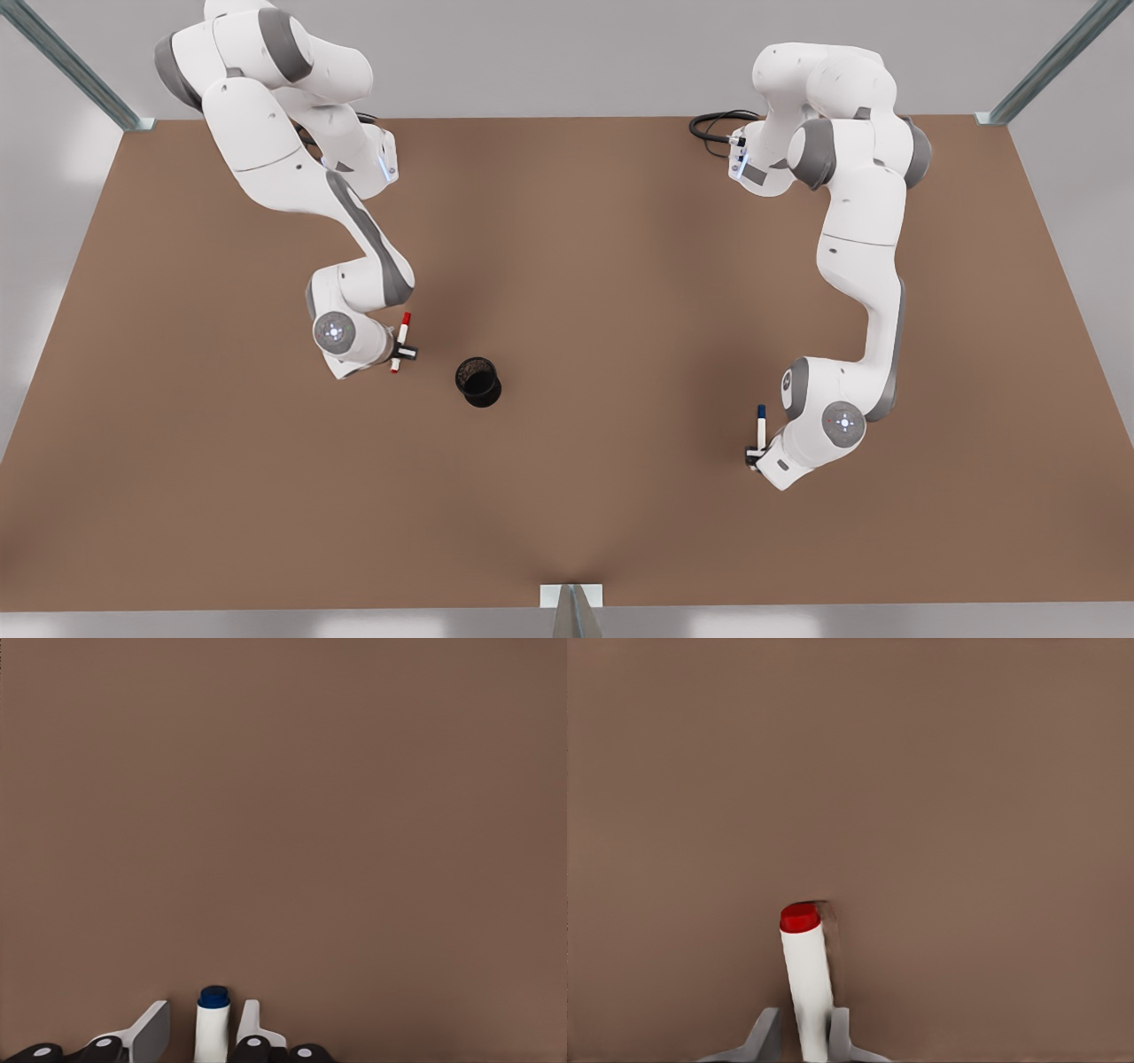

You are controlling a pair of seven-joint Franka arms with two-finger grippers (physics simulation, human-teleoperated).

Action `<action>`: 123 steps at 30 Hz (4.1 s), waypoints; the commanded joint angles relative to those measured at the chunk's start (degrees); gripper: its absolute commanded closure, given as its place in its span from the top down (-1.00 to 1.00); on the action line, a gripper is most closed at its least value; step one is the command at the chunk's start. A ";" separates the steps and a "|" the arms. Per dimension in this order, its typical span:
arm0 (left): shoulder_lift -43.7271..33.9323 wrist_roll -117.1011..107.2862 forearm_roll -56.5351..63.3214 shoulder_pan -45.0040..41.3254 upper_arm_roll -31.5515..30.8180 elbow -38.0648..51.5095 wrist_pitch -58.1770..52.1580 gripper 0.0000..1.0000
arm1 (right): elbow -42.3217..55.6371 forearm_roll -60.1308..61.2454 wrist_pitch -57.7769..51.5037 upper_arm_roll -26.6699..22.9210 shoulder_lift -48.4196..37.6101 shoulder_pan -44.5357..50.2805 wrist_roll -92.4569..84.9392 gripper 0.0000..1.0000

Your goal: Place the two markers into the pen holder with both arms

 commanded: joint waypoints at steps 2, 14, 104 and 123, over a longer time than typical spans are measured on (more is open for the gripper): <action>-0.23 -0.60 -0.02 -0.15 0.05 -0.10 -0.08 0.01 | 0.02 -0.21 0.38 0.08 0.17 -0.09 6.92 -0.24; -0.58 -0.60 -0.02 -0.24 0.05 -0.19 -0.26 -0.13 | 0.02 -0.21 0.64 0.08 0.97 -0.09 6.65 -0.31; 11.38 8.62 -7.76 -25.28 -27.46 9.48 65.75 -0.57 | 31.58 -0.91 -37.68 -4.41 -19.69 -0.44 -28.59 1.00; 2.16 7.49 -4.85 -19.49 -25.53 6.32 48.56 1.00 | 31.58 -0.91 -37.77 -4.41 -19.69 -0.53 -28.59 1.00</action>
